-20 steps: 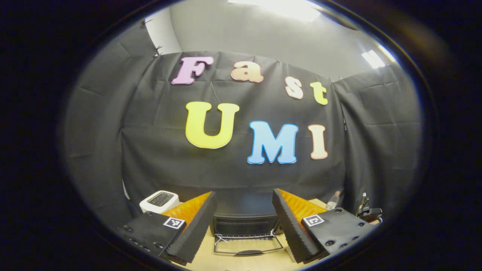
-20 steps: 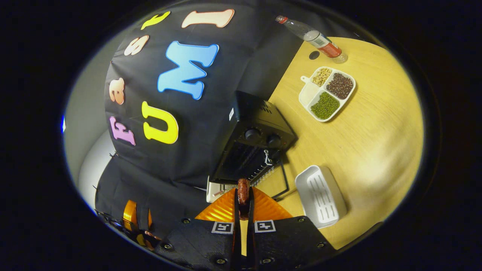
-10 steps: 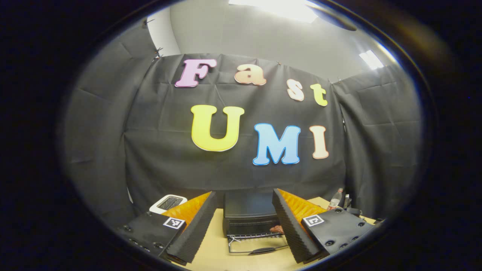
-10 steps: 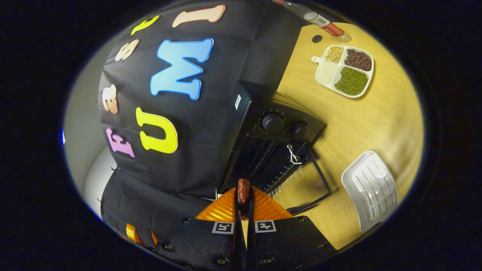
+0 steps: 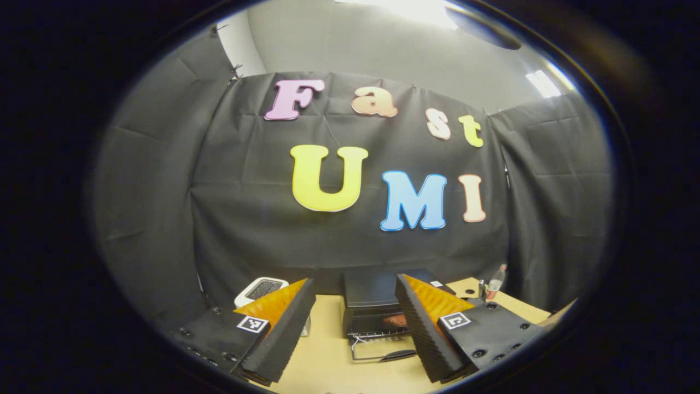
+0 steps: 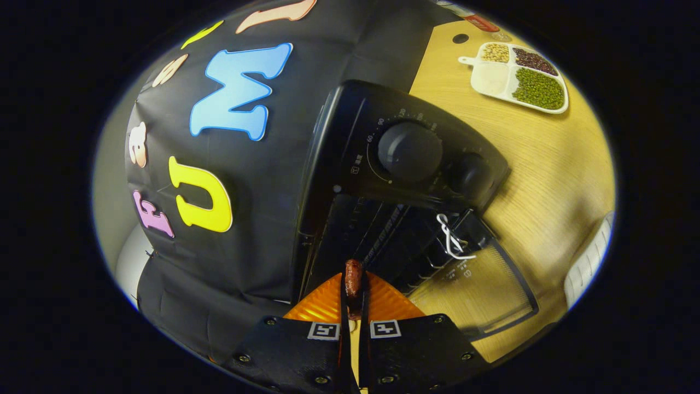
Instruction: Open the electric oven with the left hand, put the food in, and close the electric oven.
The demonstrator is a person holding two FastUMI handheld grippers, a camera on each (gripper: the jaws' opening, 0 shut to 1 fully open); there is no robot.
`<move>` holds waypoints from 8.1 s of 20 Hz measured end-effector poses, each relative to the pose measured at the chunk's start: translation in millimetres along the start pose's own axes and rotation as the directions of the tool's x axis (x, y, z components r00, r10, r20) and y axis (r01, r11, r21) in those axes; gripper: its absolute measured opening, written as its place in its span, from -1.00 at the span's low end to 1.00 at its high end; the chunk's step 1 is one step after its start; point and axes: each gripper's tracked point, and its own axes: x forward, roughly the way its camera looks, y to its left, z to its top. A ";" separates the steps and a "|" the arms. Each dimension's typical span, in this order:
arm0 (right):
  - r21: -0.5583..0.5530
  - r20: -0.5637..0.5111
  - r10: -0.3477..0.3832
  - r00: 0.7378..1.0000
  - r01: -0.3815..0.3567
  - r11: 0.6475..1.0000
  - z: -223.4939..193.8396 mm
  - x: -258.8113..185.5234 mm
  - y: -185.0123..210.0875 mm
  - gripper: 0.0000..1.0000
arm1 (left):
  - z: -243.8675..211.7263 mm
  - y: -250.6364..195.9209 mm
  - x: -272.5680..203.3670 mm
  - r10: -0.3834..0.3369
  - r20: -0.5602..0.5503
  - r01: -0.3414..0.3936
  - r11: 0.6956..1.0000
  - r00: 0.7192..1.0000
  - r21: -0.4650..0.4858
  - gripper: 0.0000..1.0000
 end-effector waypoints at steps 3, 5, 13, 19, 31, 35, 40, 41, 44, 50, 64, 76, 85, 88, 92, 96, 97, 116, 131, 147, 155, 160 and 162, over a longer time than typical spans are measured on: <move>-0.005 0.041 0.012 0.999 -0.012 1.000 5.9 25.3 1.6 -0.88 | -11.2 11.3 3.6 0.011 -0.032 -0.011 1.000 0.999 -0.007 0.96; 0.028 0.079 0.034 0.996 -0.036 0.999 10.4 40.3 5.5 -0.89 | -17.5 16.7 7.2 0.016 -0.049 -0.016 1.000 0.999 -0.002 0.96; 0.055 0.157 -0.036 0.987 0.028 0.998 13.0 69.8 -10.9 -0.88 | -25.3 19.5 16.0 -0.001 -0.070 0.001 1.000 0.998 -0.003 0.95; 0.025 0.145 -0.158 0.977 0.156 0.987 10.9 48.8 -27.5 -0.37 | -23.6 8.2 31.7 -0.036 -0.058 0.035 0.999 0.998 -0.032 0.86; -0.498 0.278 -0.241 0.930 0.354 0.792 47.1 -68.2 -13.0 0.56 | -40.5 -35.8 54.6 -0.079 -0.063 0.077 0.997 0.995 -0.027 0.86; -0.633 0.335 -0.189 0.923 0.369 0.680 72.5 -121.8 14.4 0.56 | -47.6 -58.4 63.5 -0.085 -0.070 0.083 0.996 0.994 -0.032 0.96; -0.738 0.424 -0.085 0.901 0.399 0.545 104.1 -181.9 61.4 0.56 | -63.5 -90.9 73.2 -0.099 -0.097 0.096 0.995 0.990 -0.036 0.96; -0.753 0.425 -0.055 0.904 0.386 0.533 107.3 -191.6 75.1 0.56 | -67.6 -96.8 72.5 -0.102 -0.106 0.098 0.994 0.989 -0.041 0.96; -0.776 0.464 0.019 0.886 0.397 0.490 126.2 -224.5 111.0 0.56 | -79.5 -115.1 75.4 -0.108 -0.125 0.103 0.994 0.986 -0.044 0.96; -0.761 0.553 0.055 0.831 0.477 0.439 159.5 -279.0 146.6 0.89 | -94.5 -141.7 81.1 -0.103 -0.140 0.101 0.995 0.985 -0.024 0.91; -0.776 0.571 0.064 0.818 0.514 0.365 198.6 -321.8 137.3 0.99 | -283.4 -173.4 94.8 -0.056 -0.548 0.029 0.998 0.835 -0.058 0.97; -0.710 0.629 -0.021 0.777 0.585 0.392 230.0 -354.3 97.4 0.99 | -384.3 -168.2 109.8 -0.037 -0.722 0.048 0.999 0.691 -0.005 1.00; -0.676 0.662 -0.051 0.747 0.626 0.390 240.2 -367.8 86.5 0.99 | -416.9 -162.6 109.5 -0.015 -0.779 0.047 0.999 0.627 0.019 0.94; -0.676 0.657 -0.061 0.751 0.624 0.392 238.4 -365.5 83.5 0.99 | -417.1 -162.5 110.7 -0.010 -0.786 0.048 0.999 0.618 0.025 0.94; -0.687 0.644 -0.058 0.762 0.610 0.395 234.0 -361.6 85.2 0.99 | -408.4 -164.7 118.9 -0.016 -0.788 0.019 1.000 0.615 -0.006 0.92; -0.695 0.637 -0.055 0.769 0.603 0.391 230.2 -361.5 85.5 0.99 | -411.1 -163.5 117.8 -0.014 -0.797 0.026 1.000 0.604 0.001 0.93; -0.695 0.636 -0.056 0.770 0.603 0.393 229.1 -363.0 85.9 0.99 | -411.0 -163.4 118.1 -0.017 -0.800 0.024 1.000 0.600 -0.003 0.83; -0.698 0.626 -0.049 0.778 0.588 0.410 220.7 -366.3 85.8 0.99 | -352.5 -162.9 127.7 -0.001 -0.730 0.030 0.999 0.684 0.027 0.92; -0.695 0.623 -0.042 0.781 0.578 0.427 222.6 -365.7 85.7 0.99 | -292.2 -162.2 160.4 0.009 -0.635 0.050 0.996 0.772 0.075 0.93; -0.692 0.634 -0.047 0.772 0.593 0.413 228.6 -358.8 89.9 0.99 | -223.6 -153.8 212.0 0.026 -0.480 0.051 0.988 0.877 0.147 0.93; -0.738 0.605 0.016 0.796 0.553 0.387 212.5 -345.6 120.0 0.99 | -100.9 -153.2 183.3 0.027 -0.237 -0.011 0.998 0.971 0.068 0.93; -0.765 0.596 0.090 0.798 0.531 0.365 197.7 -337.8 163.9 0.99 | -0.1 -146.8 139.7 0.056 -0.022 -0.056 0.998 0.998 -0.003 0.82; -0.775 0.591 0.118 0.798 0.521 0.357 189.9 -338.1 182.6 0.99 | 28.0 -141.5 117.0 0.075 0.028 -0.075 0.997 0.997 0.003 1.00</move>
